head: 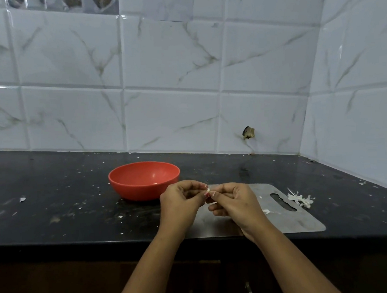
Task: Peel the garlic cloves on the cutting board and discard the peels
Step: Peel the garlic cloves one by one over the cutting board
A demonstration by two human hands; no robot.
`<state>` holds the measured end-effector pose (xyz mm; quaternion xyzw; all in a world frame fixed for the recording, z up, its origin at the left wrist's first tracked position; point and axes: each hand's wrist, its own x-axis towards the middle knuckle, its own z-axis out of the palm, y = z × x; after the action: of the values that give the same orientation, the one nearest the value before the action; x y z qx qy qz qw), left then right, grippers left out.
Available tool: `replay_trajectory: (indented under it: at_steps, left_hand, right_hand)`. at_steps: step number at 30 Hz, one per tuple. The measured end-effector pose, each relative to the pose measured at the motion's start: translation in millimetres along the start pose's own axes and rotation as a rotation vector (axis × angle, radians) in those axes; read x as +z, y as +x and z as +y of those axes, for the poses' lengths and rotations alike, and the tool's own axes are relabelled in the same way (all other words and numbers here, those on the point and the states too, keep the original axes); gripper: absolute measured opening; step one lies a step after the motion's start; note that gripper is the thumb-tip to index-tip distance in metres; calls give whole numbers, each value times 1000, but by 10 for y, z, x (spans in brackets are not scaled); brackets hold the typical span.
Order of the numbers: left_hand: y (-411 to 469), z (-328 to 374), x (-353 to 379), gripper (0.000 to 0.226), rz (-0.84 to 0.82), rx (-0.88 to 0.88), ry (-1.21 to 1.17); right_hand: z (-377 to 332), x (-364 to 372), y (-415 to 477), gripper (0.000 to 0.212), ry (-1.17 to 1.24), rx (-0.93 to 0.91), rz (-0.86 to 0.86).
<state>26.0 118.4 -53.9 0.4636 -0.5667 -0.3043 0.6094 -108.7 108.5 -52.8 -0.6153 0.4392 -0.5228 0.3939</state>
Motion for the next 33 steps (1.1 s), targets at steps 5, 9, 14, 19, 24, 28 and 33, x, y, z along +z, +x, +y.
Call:
replay_trajectory:
  at_steps: [5,9,14,19,24,28,33]
  left_hand:
    - [-1,-16,-9,19,0,-15,34]
    - [7,-13,-13,23,-10,-49,-3]
    - [2,-15,-3,22,-3,-35,26]
    - [-8,-13,4,22,-8,-19,48]
    - [-1,-25,10,21,-20,-17,58]
    - [15,-33,4,20,-25,-31,29]
    - [29,-44,-18,17,-68,-83,-69]
  right_hand:
    - [2,16,-14,16,-84,-36,25]
    - [9,8,-14,17,-157,-48,15]
    - [29,6,4,16,-215,-65,23]
    - [49,15,1,17,-259,-103,36]
    - [64,12,1,17,-235,-98,62]
    - [81,15,14,17,-236,-106,46]
    - [93,4,30,14,-250,-127,53]
